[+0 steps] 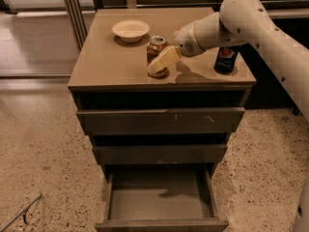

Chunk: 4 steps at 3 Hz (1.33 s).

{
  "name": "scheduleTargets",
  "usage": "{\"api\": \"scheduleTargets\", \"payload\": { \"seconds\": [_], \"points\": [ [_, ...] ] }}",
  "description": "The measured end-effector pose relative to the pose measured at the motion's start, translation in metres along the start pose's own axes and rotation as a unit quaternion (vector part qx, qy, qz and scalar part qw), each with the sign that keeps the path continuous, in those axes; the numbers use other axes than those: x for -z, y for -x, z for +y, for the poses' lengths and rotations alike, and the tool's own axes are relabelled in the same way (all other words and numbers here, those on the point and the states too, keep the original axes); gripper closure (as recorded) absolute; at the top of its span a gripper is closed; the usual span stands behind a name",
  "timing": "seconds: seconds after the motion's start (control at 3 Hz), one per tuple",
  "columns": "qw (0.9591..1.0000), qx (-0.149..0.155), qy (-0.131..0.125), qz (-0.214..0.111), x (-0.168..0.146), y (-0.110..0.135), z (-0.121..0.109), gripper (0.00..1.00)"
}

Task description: Pick orange can from bottom drawer and place on counter

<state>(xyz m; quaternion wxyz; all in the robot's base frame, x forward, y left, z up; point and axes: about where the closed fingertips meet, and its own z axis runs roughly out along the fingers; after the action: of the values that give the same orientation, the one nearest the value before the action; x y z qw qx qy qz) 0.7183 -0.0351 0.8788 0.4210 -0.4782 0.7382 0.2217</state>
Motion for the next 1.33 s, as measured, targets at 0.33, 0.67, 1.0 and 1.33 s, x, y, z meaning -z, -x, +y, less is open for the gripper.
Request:
{"api": "scheduleTargets", "payload": {
  "seconds": [0.33, 0.67, 1.0, 1.33],
  "points": [
    [1.0, 0.0, 0.0, 0.0, 0.0, 0.0, 0.0, 0.0],
    [0.9992, 0.027, -0.022, 0.019, 0.02, 0.012, 0.004, 0.0],
    [0.9938, 0.069, -0.08, 0.034, 0.062, 0.033, 0.005, 0.0],
    [0.9794, 0.128, -0.154, 0.025, 0.116, 0.067, 0.012, 0.0]
  ]
}}
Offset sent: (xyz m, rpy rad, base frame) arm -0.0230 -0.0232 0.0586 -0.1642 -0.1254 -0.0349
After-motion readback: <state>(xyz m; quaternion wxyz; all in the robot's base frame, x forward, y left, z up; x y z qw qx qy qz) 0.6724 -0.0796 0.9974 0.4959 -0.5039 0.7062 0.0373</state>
